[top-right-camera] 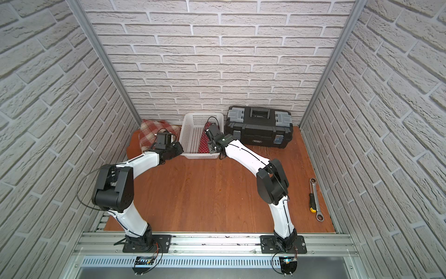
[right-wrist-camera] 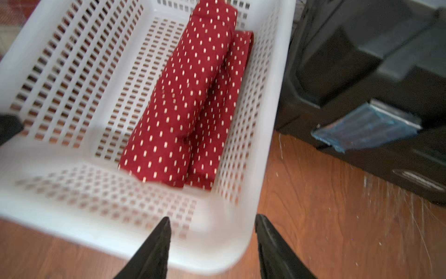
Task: Roll up the skirts
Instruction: Place the skirt in the basket.
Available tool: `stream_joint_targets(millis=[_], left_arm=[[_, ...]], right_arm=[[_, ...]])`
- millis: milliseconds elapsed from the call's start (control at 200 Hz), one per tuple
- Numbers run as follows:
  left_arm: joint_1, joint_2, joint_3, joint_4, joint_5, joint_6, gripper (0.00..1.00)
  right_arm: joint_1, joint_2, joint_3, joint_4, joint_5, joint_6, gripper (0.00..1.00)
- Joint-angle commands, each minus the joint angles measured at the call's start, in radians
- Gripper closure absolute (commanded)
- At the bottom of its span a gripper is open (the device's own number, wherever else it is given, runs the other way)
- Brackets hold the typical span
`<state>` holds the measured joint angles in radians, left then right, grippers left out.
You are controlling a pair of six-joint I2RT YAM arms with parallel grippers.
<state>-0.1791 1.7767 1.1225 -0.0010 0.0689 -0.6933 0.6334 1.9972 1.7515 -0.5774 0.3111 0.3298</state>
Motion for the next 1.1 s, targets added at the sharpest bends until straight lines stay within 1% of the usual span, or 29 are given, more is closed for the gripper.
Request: stream_joint_targets(millis=[0,105,245,370,450,495,540,600,655,775,810,895,920,1005,1095], left_arm=[[-0.017,0.071,0.033,0.053,-0.084,0.024,1.0],[-0.027,0.09,0.051,0.072,-0.109,0.011,1.0],[-0.032,0.114,0.08,0.078,-0.151,0.009,1.0],[-0.038,0.152,0.115,0.087,-0.123,-0.011,1.0],[-0.042,0.148,0.113,0.085,-0.12,-0.011,1.0],[-0.041,0.133,0.103,0.082,-0.121,-0.015,0.86],[-0.04,0.11,0.09,0.082,-0.128,-0.014,0.78],[-0.038,0.077,0.073,0.072,-0.144,-0.004,0.58],[-0.03,0.05,0.064,0.061,-0.146,0.003,0.52],[-0.012,-0.017,0.032,0.051,-0.142,0.032,0.31],[-0.007,-0.037,0.022,0.053,-0.138,0.04,0.26],[0.005,-0.075,0.024,0.021,-0.124,0.052,0.16],[0.009,-0.091,0.023,0.009,-0.126,0.055,0.14],[0.034,-0.16,0.01,-0.013,-0.134,0.061,0.14],[0.097,-0.199,0.045,-0.12,-0.154,0.052,0.14]], right_arm=[[0.03,-0.111,-0.126,0.09,-0.045,0.035,0.43],[0.055,-0.161,-0.2,0.091,-0.068,0.023,0.43],[0.081,-0.206,-0.258,0.079,-0.091,0.002,0.42],[0.088,-0.254,-0.313,0.081,-0.104,-0.003,0.41],[0.09,-0.288,-0.338,0.076,-0.103,-0.005,0.41],[0.092,-0.308,-0.349,0.07,-0.098,-0.008,0.41],[0.093,-0.328,-0.362,0.07,-0.09,-0.009,0.4],[0.093,-0.35,-0.375,0.07,-0.083,-0.012,0.4],[0.093,-0.365,-0.382,0.069,-0.076,-0.015,0.39],[0.092,-0.395,-0.397,0.073,-0.061,-0.022,0.39],[0.093,-0.399,-0.399,0.072,-0.057,-0.024,0.39],[0.094,-0.412,-0.401,0.067,-0.056,-0.028,0.39],[0.096,-0.417,-0.403,0.067,-0.056,-0.028,0.39],[0.1,-0.437,-0.419,0.068,-0.049,-0.031,0.39],[0.103,-0.453,-0.443,0.072,-0.041,-0.033,0.39]])
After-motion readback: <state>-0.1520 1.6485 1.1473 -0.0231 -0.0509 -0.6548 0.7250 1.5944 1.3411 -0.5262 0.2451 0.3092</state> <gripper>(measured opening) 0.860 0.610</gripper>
